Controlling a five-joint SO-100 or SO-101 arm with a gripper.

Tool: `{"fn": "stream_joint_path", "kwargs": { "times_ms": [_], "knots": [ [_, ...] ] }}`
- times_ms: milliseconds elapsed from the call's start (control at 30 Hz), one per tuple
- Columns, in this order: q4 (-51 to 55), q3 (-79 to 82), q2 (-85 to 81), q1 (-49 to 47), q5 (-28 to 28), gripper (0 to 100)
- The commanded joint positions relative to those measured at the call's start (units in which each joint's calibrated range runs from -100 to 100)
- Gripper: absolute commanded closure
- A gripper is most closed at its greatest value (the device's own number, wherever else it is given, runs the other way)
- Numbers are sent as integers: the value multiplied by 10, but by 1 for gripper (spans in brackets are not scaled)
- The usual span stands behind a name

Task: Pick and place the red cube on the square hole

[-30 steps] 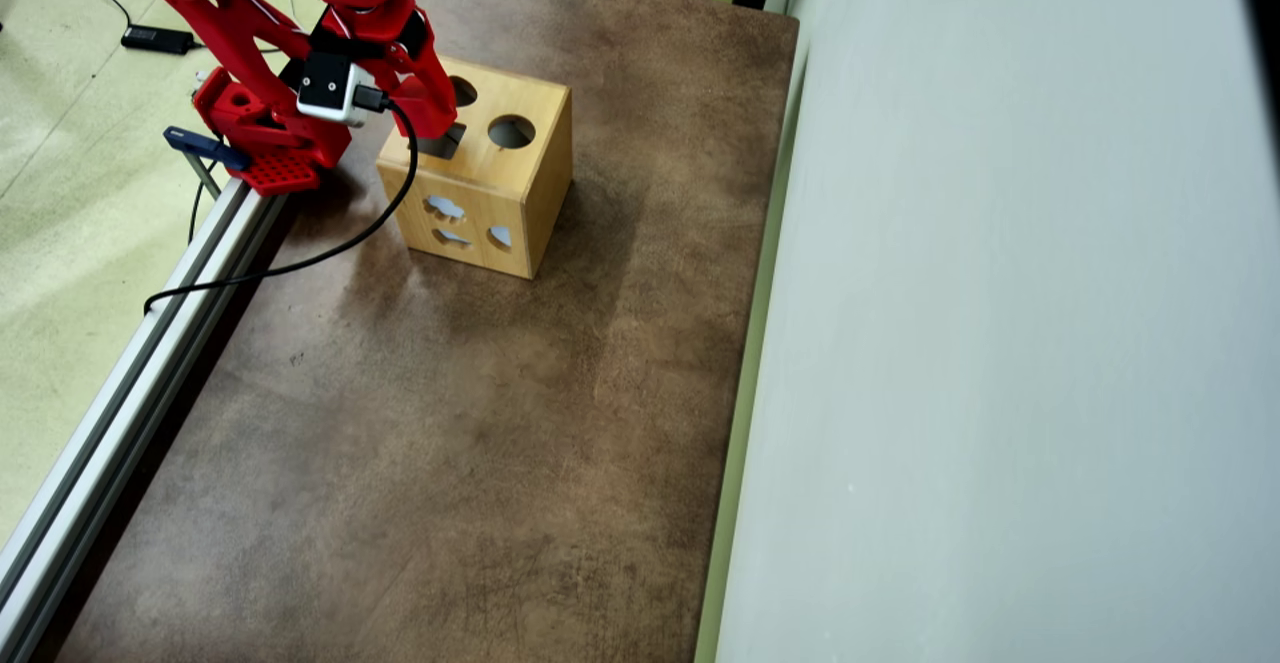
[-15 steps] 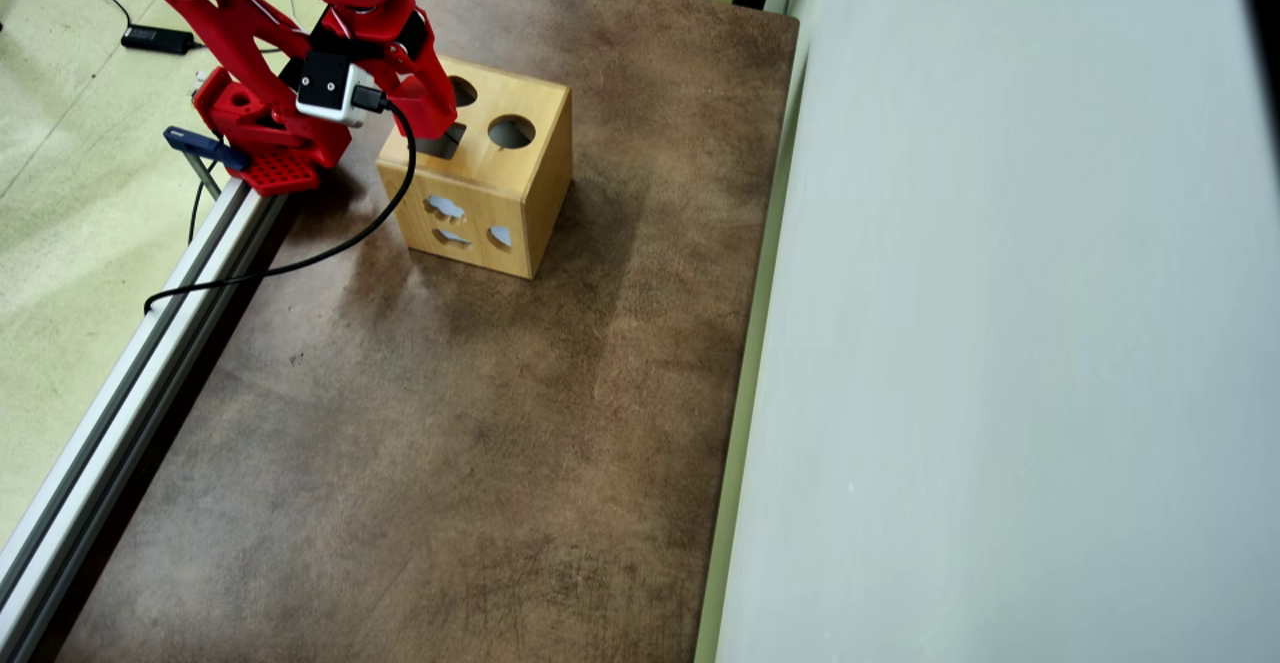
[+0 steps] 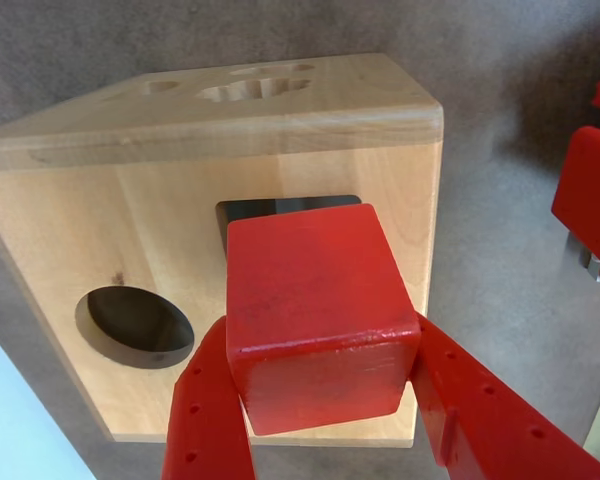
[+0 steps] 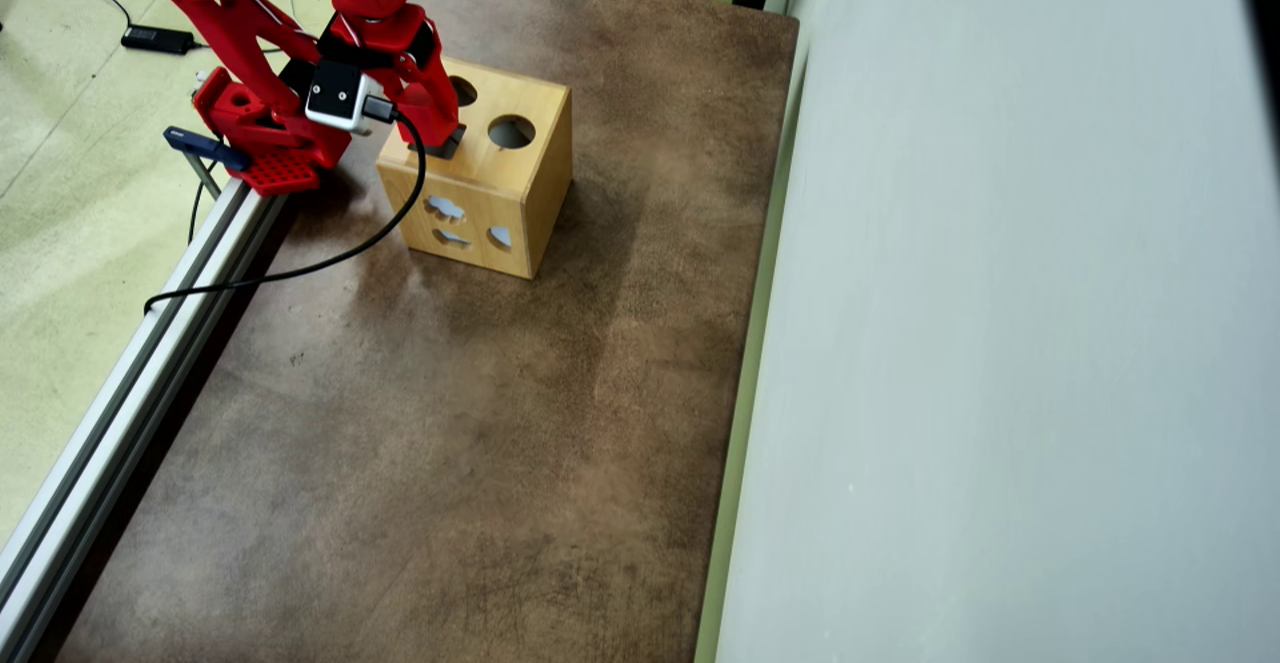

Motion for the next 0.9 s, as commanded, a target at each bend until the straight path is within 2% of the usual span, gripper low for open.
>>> {"fn": "stream_joint_path", "kwargs": {
  "times_ms": [0, 700, 867],
  "knots": [
    [-10, -3, 1, -3, 3, 82],
    [-10, -12, 45, -5, 2, 82],
    [-10, -12, 40, -33, 3, 82]
  ]
}}
